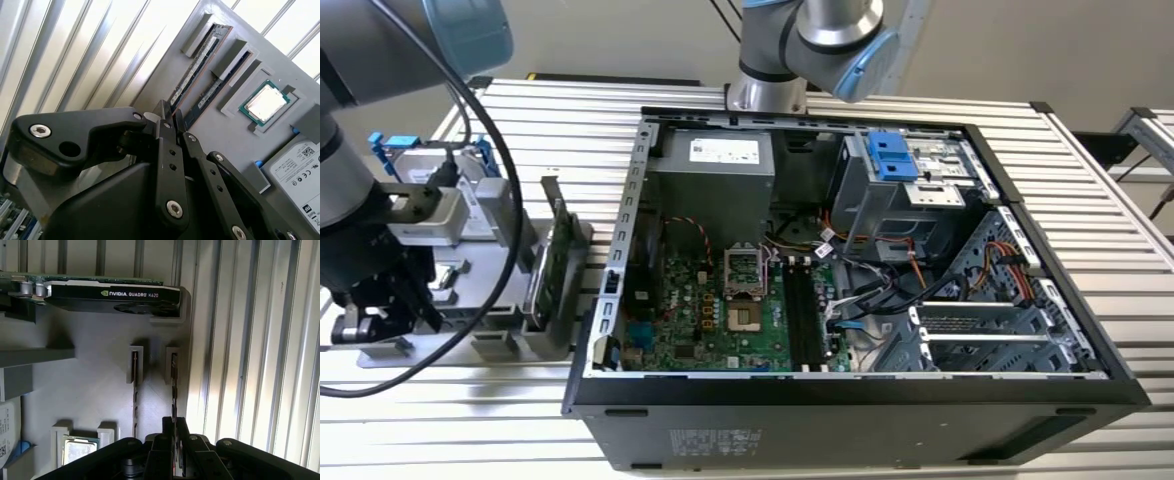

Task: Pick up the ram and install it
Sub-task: 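Pick up the ram and move it above insertion slot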

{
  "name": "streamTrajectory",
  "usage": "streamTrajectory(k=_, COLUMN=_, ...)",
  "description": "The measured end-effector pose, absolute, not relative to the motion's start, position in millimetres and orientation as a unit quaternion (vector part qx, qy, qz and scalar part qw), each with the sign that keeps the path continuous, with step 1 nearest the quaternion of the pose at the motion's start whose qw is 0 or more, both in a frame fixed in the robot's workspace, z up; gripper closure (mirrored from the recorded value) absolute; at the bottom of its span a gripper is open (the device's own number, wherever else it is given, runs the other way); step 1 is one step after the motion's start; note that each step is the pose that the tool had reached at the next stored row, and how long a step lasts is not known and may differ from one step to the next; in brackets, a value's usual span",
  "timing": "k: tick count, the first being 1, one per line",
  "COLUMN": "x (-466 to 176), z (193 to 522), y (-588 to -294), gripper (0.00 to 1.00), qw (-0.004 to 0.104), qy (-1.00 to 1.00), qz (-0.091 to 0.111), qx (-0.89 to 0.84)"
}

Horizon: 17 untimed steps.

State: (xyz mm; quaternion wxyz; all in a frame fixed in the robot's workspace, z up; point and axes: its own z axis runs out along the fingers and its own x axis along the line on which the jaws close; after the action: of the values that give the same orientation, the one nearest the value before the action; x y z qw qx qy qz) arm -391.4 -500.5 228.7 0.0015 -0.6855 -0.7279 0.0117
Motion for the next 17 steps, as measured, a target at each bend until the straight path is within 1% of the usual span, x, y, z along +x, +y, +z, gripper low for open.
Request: streamTrajectory(k=17, x=-391.5, z=229.8, y=-500.4, gripper=1.00, qw=0.002, qy=-0.728, qz=0.012, qx=-0.686)
